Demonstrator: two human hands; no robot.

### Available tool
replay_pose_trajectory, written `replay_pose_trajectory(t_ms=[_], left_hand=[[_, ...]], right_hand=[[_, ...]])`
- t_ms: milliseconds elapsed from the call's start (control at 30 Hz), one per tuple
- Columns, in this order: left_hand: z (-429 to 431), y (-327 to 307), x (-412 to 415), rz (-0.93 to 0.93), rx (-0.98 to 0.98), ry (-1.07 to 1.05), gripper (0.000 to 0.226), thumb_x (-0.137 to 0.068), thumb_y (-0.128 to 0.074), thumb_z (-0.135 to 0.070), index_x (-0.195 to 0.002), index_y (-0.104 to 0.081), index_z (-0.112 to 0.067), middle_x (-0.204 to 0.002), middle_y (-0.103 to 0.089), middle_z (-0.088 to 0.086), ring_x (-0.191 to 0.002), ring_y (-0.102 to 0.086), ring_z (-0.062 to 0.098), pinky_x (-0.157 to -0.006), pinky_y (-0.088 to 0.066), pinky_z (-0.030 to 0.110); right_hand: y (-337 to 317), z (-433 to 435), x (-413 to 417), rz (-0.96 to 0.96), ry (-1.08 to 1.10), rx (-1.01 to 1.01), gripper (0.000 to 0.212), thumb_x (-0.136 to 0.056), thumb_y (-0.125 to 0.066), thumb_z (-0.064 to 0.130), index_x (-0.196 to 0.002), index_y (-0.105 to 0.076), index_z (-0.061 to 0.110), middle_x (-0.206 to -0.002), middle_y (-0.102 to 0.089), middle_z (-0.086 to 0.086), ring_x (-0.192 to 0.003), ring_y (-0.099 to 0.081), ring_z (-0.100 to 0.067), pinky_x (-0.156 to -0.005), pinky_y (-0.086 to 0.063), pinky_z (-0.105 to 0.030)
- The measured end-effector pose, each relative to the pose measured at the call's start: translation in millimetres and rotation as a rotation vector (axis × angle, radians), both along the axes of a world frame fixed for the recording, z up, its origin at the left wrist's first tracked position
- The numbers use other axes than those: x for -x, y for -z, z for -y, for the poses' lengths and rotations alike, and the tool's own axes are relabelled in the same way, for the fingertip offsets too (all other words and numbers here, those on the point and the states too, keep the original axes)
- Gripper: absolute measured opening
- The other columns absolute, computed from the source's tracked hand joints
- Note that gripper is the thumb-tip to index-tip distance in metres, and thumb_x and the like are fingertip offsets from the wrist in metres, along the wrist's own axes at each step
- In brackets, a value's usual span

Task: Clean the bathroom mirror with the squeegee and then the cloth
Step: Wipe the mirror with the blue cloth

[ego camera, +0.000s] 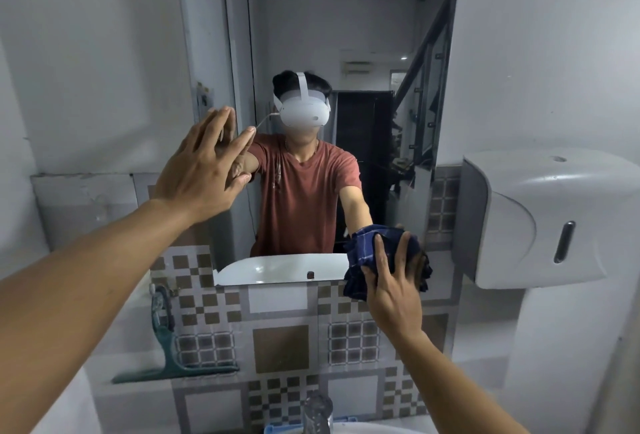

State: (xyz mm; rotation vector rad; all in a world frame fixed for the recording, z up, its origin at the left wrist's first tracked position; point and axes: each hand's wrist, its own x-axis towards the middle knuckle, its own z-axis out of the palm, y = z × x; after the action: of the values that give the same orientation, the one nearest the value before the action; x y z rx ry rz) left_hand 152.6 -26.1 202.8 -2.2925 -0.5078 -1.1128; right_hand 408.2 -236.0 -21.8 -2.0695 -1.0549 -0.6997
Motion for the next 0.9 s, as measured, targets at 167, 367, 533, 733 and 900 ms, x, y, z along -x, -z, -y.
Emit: replay_pose_trajectory(t_ms=[167,367,533,733,900], left_hand=[[-3,13,-2,0.024,0.02,0.006,0.078,-0.089,-0.066,-0.04,-0.156,-0.031,-0.019,-0.162,-0.019,0.024,-0.149,-0.02,0.044,-0.115,-0.034,0.06],[-7,12,-1,0.019,-0.006,-0.003,0.077,-0.091,-0.064,-0.042,-0.156,-0.031,-0.019,-0.162,-0.021,0.024,-0.15,-0.019,0.043,-0.117,-0.033,0.059],[-10,13,-2,0.0,-0.058,-0.035,0.077,-0.092,-0.061,-0.045,-0.157,-0.029,-0.018,-0.161,-0.021,0.026,-0.151,-0.017,0.042,-0.12,-0.029,0.055],[-12,15,-2,0.014,-0.066,-0.042,0.076,-0.093,-0.06,-0.046,-0.157,-0.029,-0.02,-0.162,-0.022,0.023,-0.151,-0.018,0.04,-0.12,-0.029,0.053],[-13,12,0,0.031,-0.036,0.001,0.076,-0.091,-0.062,-0.044,-0.156,-0.031,-0.018,-0.161,-0.025,0.02,-0.15,-0.022,0.038,-0.117,-0.036,0.053]], right_hand=[[9,-7,2,0.039,0.002,0.016,0.061,-0.105,-0.015,0.055,-0.159,0.006,0.039,-0.166,0.025,-0.007,-0.145,-0.012,-0.06,-0.116,-0.009,-0.067],[8,-26,9,0.19,-0.021,0.006,0.067,-0.103,-0.032,0.05,-0.161,-0.002,0.034,-0.167,0.018,-0.012,-0.142,-0.016,-0.064,-0.116,-0.008,-0.068],[-2,-49,19,0.389,-0.091,0.007,0.065,-0.104,-0.032,0.051,-0.161,-0.007,0.032,-0.168,0.012,-0.013,-0.149,-0.003,-0.055,-0.121,0.0,-0.065],[-14,-80,48,0.595,-0.154,0.024,0.054,-0.104,-0.04,0.045,-0.155,-0.034,0.028,-0.163,-0.019,-0.016,-0.148,-0.013,-0.049,-0.123,-0.001,-0.061],[-9,-107,68,0.764,-0.238,0.076,0.062,-0.099,-0.055,0.037,-0.157,-0.034,0.029,-0.167,-0.02,-0.011,-0.149,-0.018,-0.046,-0.121,-0.013,-0.064]])
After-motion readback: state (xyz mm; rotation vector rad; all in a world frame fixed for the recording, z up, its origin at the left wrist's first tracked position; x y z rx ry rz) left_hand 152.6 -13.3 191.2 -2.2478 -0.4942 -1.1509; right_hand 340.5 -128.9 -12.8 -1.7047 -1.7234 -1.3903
